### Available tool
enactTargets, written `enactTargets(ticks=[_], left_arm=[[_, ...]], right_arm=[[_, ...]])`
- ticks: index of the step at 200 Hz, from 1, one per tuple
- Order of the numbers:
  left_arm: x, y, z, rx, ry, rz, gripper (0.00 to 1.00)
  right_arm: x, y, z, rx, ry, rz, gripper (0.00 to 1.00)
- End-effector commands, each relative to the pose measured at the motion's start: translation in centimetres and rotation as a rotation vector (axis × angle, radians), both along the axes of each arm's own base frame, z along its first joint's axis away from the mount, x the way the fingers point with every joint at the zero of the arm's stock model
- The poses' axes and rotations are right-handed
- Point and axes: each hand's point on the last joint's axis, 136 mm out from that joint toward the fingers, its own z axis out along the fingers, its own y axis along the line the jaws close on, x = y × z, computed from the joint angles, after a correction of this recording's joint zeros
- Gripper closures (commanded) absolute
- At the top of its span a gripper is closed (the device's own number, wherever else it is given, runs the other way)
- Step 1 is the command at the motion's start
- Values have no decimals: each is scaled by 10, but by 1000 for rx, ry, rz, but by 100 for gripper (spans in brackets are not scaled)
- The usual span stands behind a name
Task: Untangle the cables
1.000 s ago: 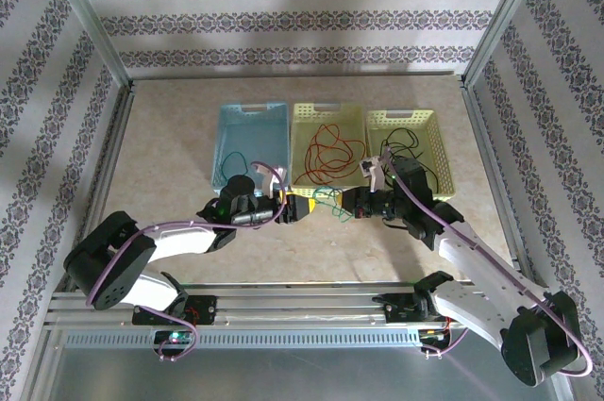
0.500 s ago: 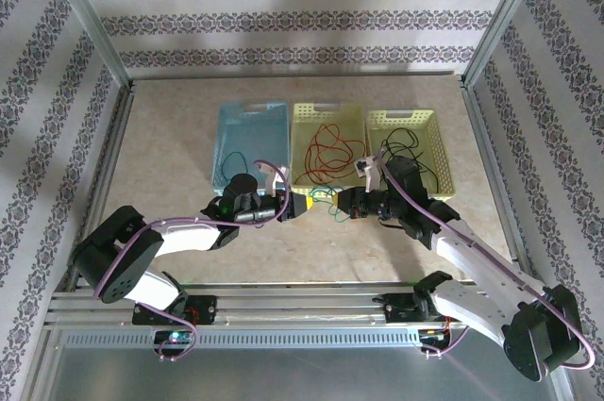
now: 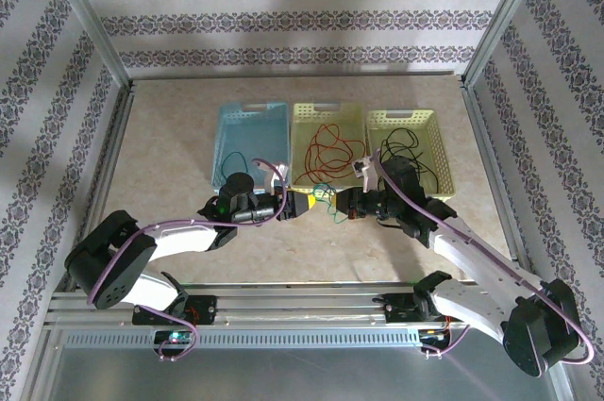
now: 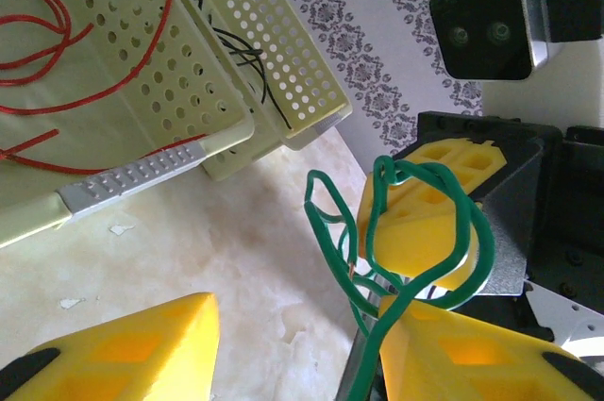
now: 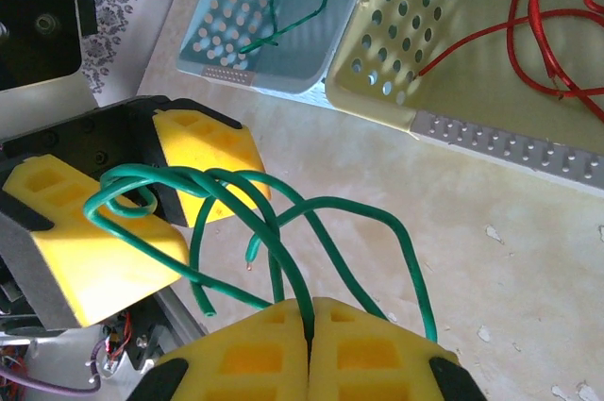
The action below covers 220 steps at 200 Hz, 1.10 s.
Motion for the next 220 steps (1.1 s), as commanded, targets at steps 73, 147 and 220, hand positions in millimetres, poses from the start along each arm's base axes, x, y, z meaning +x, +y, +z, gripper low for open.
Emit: enactTargets(ticks=[73, 147, 220], left_arm=[[-11, -12, 53, -113, -93, -122, 44], [-1, -17, 54, -128, -95, -101, 72], [1, 6, 31, 31, -95, 11, 100]], right_arm=[[1, 14, 12, 7, -50, 74, 100], [-2, 20, 11, -12, -59, 98, 100], [20, -22, 7, -118, -129, -132, 100]])
